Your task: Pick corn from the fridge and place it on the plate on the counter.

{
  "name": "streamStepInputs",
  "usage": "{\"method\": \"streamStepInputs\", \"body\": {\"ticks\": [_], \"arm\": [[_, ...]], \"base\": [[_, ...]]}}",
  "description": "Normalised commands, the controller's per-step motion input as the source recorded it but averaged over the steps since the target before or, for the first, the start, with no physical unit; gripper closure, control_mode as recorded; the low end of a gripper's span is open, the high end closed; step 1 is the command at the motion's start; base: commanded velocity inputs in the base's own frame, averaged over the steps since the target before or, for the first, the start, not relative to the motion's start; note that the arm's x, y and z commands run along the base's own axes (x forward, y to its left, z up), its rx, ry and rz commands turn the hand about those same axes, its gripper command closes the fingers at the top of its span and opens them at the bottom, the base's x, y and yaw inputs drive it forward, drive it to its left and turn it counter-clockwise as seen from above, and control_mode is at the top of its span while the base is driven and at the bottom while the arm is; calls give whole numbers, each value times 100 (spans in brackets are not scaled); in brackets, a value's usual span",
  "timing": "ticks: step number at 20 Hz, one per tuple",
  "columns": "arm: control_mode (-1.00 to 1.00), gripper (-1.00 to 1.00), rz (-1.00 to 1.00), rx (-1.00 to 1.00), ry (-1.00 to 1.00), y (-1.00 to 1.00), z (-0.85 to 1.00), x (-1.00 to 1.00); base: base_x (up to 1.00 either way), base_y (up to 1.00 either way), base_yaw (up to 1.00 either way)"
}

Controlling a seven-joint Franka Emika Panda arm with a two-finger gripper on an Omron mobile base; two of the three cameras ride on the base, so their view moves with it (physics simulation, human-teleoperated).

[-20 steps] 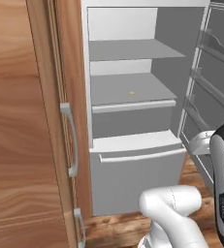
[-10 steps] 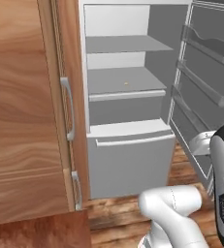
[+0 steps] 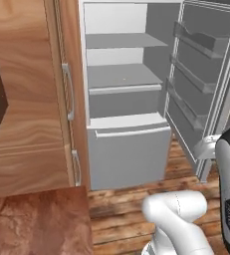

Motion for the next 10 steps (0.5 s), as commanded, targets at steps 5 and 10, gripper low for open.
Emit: {"method": "streamStepInputs", "body": {"ticks": [5,10], "arm": [[100,100,0,0,0,0,0,0],[100,100,0,0,0,0,0,0]], "base": [[-15,-35,60],[-10,-48,77]]}}
